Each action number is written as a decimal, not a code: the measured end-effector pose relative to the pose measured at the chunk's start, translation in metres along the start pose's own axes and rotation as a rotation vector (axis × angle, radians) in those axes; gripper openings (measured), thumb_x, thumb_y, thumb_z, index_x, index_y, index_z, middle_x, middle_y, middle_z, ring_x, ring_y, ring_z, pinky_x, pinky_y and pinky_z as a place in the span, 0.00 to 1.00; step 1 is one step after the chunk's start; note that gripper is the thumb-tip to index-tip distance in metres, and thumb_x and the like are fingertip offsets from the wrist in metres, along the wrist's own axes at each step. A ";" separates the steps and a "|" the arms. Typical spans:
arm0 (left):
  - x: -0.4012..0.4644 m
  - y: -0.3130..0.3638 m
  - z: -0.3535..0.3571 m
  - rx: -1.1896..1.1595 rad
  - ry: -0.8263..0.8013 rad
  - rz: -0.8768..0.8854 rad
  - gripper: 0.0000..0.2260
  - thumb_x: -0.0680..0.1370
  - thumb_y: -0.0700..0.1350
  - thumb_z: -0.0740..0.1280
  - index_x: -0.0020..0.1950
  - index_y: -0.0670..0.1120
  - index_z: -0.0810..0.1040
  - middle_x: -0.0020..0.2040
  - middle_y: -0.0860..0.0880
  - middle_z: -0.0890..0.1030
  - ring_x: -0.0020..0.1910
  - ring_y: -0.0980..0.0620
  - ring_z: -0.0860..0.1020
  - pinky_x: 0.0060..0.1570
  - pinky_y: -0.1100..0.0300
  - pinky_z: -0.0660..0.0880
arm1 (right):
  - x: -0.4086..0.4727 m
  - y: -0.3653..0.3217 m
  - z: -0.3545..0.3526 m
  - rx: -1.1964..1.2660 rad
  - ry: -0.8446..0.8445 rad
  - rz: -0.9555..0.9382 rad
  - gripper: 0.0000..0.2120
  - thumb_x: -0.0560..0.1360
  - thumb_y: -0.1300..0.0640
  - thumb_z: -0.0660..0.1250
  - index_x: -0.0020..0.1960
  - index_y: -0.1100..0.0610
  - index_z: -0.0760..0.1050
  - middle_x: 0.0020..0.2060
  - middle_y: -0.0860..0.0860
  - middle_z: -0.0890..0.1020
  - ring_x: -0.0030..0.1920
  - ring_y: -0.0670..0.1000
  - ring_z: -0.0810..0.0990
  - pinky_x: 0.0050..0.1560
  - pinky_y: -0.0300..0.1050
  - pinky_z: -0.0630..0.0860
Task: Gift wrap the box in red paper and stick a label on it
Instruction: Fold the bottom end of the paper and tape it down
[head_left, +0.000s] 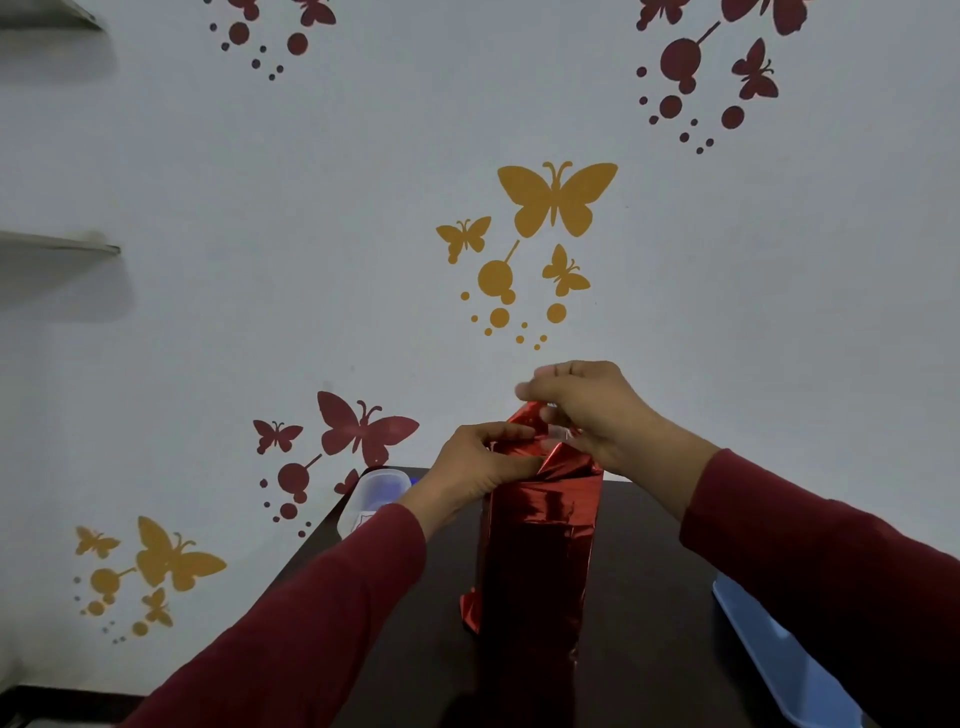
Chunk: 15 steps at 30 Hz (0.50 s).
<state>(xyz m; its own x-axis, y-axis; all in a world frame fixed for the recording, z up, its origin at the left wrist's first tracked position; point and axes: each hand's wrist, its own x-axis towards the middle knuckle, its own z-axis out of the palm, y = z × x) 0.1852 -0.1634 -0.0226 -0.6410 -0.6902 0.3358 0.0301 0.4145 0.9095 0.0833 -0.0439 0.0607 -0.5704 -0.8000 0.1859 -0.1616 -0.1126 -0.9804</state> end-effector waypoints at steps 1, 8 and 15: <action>0.001 0.000 0.000 0.002 0.005 0.001 0.17 0.73 0.41 0.78 0.61 0.48 0.85 0.47 0.52 0.84 0.32 0.65 0.80 0.32 0.73 0.71 | 0.001 0.002 -0.002 -0.049 0.043 -0.003 0.12 0.71 0.62 0.78 0.53 0.58 0.82 0.34 0.52 0.81 0.35 0.49 0.79 0.46 0.49 0.83; 0.001 -0.002 0.006 -0.049 0.044 0.000 0.18 0.69 0.42 0.82 0.58 0.51 0.86 0.52 0.52 0.86 0.51 0.52 0.85 0.52 0.58 0.81 | 0.002 0.008 -0.006 -0.387 0.171 -0.164 0.10 0.68 0.60 0.78 0.48 0.54 0.82 0.45 0.51 0.84 0.39 0.49 0.84 0.35 0.43 0.82; -0.001 -0.005 0.006 -0.039 0.054 0.024 0.25 0.63 0.50 0.85 0.59 0.52 0.86 0.55 0.52 0.86 0.54 0.55 0.84 0.61 0.56 0.80 | 0.001 0.014 -0.019 -0.434 0.183 -0.114 0.06 0.69 0.60 0.78 0.43 0.56 0.82 0.38 0.50 0.81 0.33 0.47 0.75 0.29 0.41 0.69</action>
<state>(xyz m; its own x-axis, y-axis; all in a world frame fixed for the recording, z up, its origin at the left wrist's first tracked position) 0.1811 -0.1615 -0.0286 -0.5977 -0.7117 0.3691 0.0756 0.4083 0.9097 0.0652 -0.0352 0.0482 -0.6552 -0.6759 0.3375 -0.5304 0.0934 -0.8426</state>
